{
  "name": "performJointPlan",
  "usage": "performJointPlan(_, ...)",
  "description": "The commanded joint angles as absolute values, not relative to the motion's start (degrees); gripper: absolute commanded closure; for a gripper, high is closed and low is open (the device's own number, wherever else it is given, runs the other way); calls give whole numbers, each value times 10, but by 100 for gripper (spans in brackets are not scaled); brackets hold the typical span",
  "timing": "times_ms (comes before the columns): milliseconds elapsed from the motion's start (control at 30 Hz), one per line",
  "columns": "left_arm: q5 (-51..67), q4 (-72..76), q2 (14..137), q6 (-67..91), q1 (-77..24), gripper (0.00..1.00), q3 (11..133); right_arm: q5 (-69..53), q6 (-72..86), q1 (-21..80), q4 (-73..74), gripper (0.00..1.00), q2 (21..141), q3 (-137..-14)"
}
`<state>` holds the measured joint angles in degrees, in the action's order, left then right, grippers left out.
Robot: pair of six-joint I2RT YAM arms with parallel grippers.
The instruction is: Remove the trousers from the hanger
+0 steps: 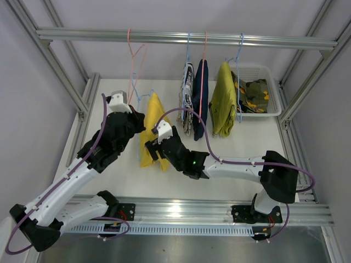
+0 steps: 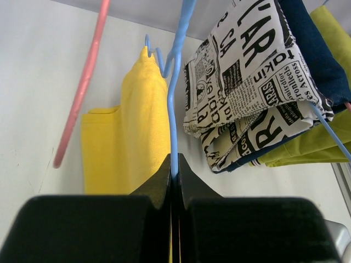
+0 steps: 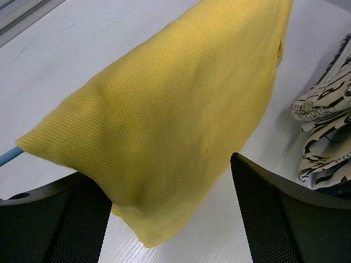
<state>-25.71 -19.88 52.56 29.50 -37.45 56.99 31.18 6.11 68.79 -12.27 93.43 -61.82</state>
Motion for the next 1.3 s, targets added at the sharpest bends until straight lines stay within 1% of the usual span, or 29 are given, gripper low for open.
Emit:
performJointPlan(0,-255,-158,512,291,-369,99,589,360,49,679,-134,15,921,-622)
performJointPlan(333,-246,-161,524,290,-368,99,594,334,59,659,-111,14,876,-592)
performJointPlan(467,-244,-161,525,289,-367,99,593,306,67,657,-110,13,875,-579)
performJointPlan(733,-241,-161,527,290,-367,100,594,306,79,653,-124,13,895,-564)
performJointPlan(867,-239,-163,528,290,-367,99,595,343,80,653,-166,13,908,-556)
performJointPlan(1000,-236,-162,530,292,-367,100,595,362,59,658,-242,13,930,-548)
performJointPlan(1267,-233,-163,530,292,-364,99,596,409,24,667,-298,13,987,-561)
